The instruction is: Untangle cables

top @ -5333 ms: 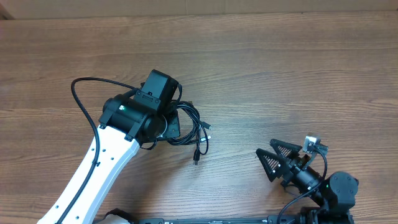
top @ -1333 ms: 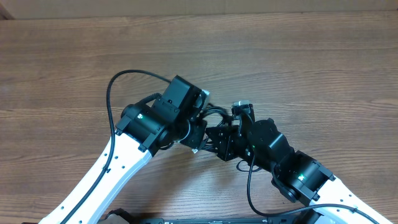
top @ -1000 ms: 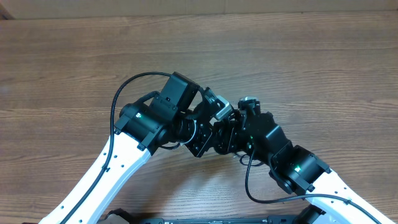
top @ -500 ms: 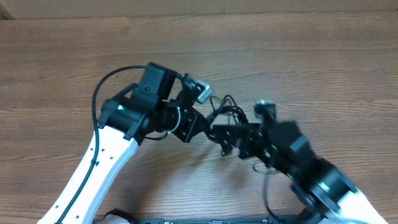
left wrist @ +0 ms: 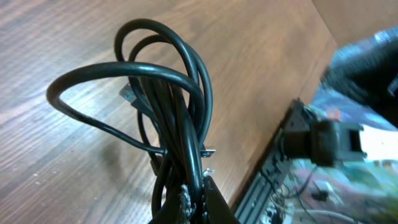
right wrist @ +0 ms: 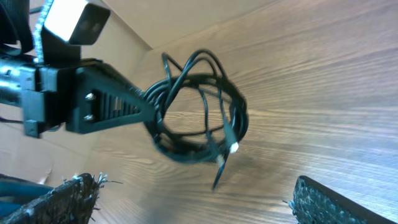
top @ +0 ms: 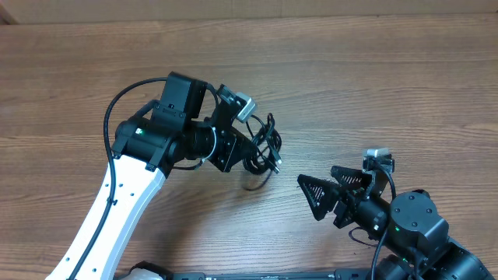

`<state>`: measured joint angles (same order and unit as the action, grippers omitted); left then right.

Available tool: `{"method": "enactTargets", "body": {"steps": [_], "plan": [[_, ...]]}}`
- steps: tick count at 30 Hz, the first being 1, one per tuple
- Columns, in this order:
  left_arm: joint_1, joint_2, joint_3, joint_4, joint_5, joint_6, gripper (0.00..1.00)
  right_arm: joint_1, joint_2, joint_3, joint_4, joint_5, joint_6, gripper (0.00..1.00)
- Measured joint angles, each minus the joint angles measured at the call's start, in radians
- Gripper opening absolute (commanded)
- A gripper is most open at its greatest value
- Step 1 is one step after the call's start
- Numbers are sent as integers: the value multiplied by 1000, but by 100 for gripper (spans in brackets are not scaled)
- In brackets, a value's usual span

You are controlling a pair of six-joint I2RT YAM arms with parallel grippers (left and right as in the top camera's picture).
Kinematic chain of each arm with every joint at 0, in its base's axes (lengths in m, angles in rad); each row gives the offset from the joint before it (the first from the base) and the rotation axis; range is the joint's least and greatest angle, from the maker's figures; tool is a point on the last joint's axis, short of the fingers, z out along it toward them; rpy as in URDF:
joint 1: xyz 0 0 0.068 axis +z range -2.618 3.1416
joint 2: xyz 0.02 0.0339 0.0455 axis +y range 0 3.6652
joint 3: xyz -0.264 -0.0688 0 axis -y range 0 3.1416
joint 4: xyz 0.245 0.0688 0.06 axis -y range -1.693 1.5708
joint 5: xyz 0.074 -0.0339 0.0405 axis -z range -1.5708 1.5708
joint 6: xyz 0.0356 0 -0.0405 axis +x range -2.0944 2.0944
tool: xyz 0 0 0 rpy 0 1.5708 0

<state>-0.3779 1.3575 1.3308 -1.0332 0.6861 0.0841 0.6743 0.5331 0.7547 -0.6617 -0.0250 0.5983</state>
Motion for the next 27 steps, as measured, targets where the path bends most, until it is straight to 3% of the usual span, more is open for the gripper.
{"method": "enactTargets", "body": {"steps": [4,7,13,15,16,21,27], "plan": [[0,0,0,-19,28,32,4,0,0,0,-13,43,-40,59],[0,0,0,-18,58,56,4,0,0,0,-12,43,-55,44],[0,0,0,-19,145,142,4,0,23,-1,11,13,-55,49],[0,0,0,-33,153,177,4,0,29,-2,46,7,-44,63],[0,0,0,-44,153,190,4,0,30,-2,71,3,-21,66],[0,0,0,-84,152,256,4,0,55,-3,196,-37,58,66],[0,0,0,-89,152,281,4,0,212,-3,272,-96,99,62]]}}
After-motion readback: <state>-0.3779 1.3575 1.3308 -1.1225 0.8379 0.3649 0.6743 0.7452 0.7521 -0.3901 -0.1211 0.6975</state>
